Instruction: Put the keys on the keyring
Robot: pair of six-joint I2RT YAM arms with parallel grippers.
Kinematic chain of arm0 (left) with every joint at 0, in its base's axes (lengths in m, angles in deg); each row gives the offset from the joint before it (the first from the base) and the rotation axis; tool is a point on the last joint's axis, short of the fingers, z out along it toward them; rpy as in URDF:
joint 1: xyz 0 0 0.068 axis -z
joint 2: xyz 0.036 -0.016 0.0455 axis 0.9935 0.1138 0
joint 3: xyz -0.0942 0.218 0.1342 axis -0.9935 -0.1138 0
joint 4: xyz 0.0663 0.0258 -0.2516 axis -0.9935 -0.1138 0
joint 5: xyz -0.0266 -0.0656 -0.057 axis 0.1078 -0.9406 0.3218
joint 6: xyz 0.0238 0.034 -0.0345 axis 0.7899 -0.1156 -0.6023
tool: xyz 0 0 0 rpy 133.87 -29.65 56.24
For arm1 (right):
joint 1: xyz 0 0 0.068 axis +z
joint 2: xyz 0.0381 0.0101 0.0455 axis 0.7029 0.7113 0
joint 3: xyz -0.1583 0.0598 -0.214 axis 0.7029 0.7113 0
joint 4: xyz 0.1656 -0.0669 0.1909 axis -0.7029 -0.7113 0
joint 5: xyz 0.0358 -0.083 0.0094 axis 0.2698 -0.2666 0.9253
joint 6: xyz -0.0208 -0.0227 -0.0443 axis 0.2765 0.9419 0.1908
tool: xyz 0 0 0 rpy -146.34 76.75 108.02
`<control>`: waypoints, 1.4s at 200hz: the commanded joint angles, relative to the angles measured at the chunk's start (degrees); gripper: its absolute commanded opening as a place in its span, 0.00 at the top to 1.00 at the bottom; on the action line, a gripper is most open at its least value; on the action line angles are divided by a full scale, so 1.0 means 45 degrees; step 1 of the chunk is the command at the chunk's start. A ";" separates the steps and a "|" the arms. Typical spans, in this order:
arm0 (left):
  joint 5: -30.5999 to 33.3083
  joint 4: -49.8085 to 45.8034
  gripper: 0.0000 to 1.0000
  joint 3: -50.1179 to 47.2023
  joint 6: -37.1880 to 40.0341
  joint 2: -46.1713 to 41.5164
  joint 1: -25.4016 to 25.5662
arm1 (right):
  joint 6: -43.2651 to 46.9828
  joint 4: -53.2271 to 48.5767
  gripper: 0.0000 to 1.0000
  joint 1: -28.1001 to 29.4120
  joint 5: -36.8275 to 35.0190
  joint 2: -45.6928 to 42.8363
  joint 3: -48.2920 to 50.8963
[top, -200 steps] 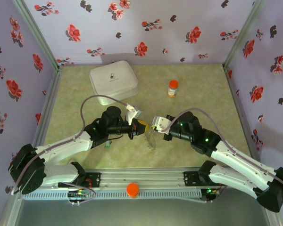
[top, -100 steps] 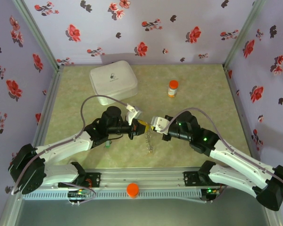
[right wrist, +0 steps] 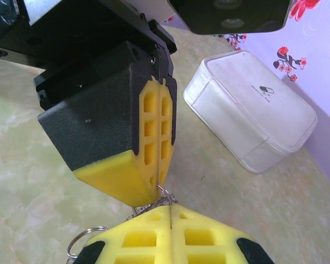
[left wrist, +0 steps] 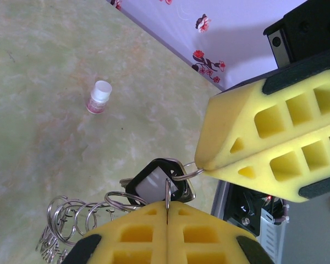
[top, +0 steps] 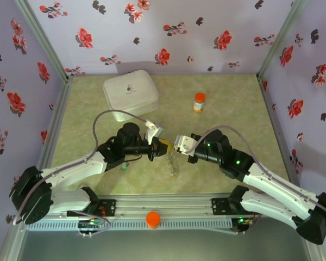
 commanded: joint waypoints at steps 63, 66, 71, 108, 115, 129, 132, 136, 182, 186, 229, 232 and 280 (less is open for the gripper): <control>-0.0039 0.0470 1.00 0.0387 -0.0101 -0.0013 0.0064 | 0.0192 -0.0418 1.00 0.0252 -0.0323 0.0158 0.0007; -0.0030 0.0476 1.00 0.0386 -0.0115 -0.0013 0.0064 | 0.0192 -0.0410 1.00 0.0248 -0.0358 0.0142 0.0011; -0.0039 0.0468 1.00 0.0386 -0.0130 -0.0014 0.0062 | 0.0193 -0.0376 1.00 0.0246 -0.0383 0.0117 0.0009; -0.0039 0.0486 1.00 0.0366 -0.0111 -0.0017 0.0068 | 0.0274 0.0021 1.00 0.0267 -0.0635 -0.0201 0.0212; -0.0031 0.0488 1.00 0.0366 -0.0111 -0.0021 0.0062 | 0.0298 0.0067 1.00 0.0274 -0.0699 -0.0231 0.0239; -0.0035 0.0505 1.00 0.0350 -0.0131 -0.0010 0.0062 | 0.0329 0.0138 1.00 0.0261 -0.0717 -0.0226 0.0243; -0.0039 0.0505 1.00 0.0337 -0.0131 -0.0010 0.0062 | 0.0331 0.0153 1.00 0.0262 -0.0727 -0.0223 0.0241; -0.0039 0.0491 1.00 0.0329 -0.0131 -0.0010 0.0066 | 0.0340 0.0157 1.00 0.0275 -0.0722 -0.0233 0.0250; -0.0047 0.0525 1.00 0.0330 -0.0130 -0.0020 0.0062 | 0.0344 0.0218 1.00 0.0282 -0.0600 -0.0114 0.0241; -0.0041 0.0520 1.00 0.0332 -0.0131 0.0002 0.0062 | 0.0327 0.0199 1.00 0.0280 -0.0612 -0.0108 0.0241; -0.0040 0.0523 1.00 0.0310 -0.0149 -0.0001 0.0062 | 0.0325 0.0446 1.00 0.0321 -0.0713 -0.0183 0.0300; -0.0050 0.0527 1.00 0.0318 -0.0148 0.0021 0.0062 | 0.0326 0.0440 1.00 0.0333 -0.0700 -0.0186 0.0309; -0.0091 0.0544 1.00 0.0364 -0.0133 0.0064 0.0061 | 0.0212 0.0693 1.00 0.0432 -0.0784 -0.0106 0.0373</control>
